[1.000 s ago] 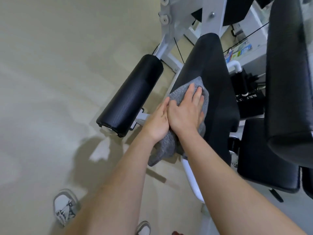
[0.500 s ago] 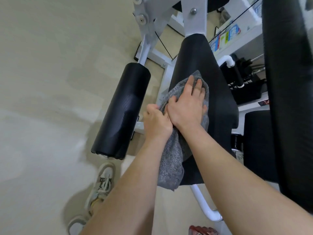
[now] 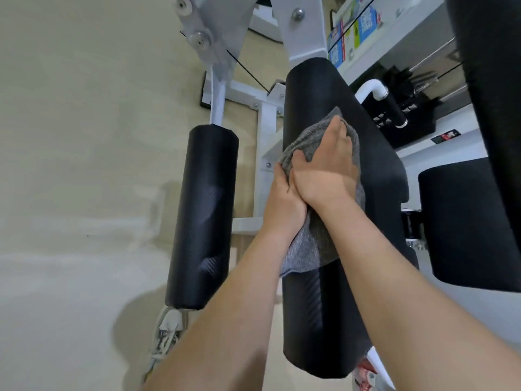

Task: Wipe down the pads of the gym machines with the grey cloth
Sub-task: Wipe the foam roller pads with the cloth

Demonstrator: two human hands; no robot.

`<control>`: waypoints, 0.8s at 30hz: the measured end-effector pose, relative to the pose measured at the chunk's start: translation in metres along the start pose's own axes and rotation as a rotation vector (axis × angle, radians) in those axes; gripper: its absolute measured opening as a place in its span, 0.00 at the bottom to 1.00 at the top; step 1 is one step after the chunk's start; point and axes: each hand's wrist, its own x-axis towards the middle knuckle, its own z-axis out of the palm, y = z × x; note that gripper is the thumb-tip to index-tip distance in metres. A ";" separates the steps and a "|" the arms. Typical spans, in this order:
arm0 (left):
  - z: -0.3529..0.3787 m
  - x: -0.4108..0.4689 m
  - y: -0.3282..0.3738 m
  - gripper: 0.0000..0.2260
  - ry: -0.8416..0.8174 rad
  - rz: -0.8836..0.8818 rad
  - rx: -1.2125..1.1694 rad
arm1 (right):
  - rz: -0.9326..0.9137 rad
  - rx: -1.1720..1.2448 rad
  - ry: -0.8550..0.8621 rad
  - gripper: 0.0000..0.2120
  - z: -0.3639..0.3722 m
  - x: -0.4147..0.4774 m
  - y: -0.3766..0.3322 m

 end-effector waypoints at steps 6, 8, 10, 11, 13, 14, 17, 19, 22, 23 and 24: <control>0.002 0.016 0.005 0.26 -0.010 -0.039 -0.192 | -0.027 0.020 -0.012 0.40 0.000 0.013 0.001; 0.003 0.017 0.005 0.25 0.003 -0.034 -0.221 | -0.037 0.023 0.001 0.40 0.002 0.015 0.003; 0.001 0.017 0.009 0.26 0.015 -0.014 -0.175 | -0.062 0.021 0.004 0.39 0.004 0.021 0.001; 0.000 0.015 0.014 0.27 0.020 0.003 -0.169 | -0.077 0.025 -0.002 0.39 0.004 0.024 0.001; 0.003 0.017 0.019 0.24 0.030 0.027 -0.139 | -0.094 0.043 0.002 0.39 0.004 0.033 0.005; 0.003 0.018 0.021 0.22 0.041 0.032 -0.128 | -0.102 0.052 0.004 0.38 0.003 0.038 0.005; 0.000 0.038 0.018 0.19 0.065 0.088 -0.103 | -0.128 0.062 0.018 0.39 0.006 0.048 0.004; 0.000 0.046 0.017 0.24 0.059 0.110 -0.101 | -0.143 0.063 0.039 0.39 0.009 0.056 0.005; 0.002 0.058 0.015 0.20 0.055 0.120 -0.128 | -0.159 0.094 0.053 0.39 0.013 0.075 0.002; 0.002 0.062 0.018 0.17 0.060 0.133 -0.108 | -0.154 0.105 0.056 0.39 0.013 0.081 0.001; 0.001 0.066 0.021 0.17 0.068 0.139 -0.082 | -0.155 0.119 0.062 0.38 0.013 0.087 -0.001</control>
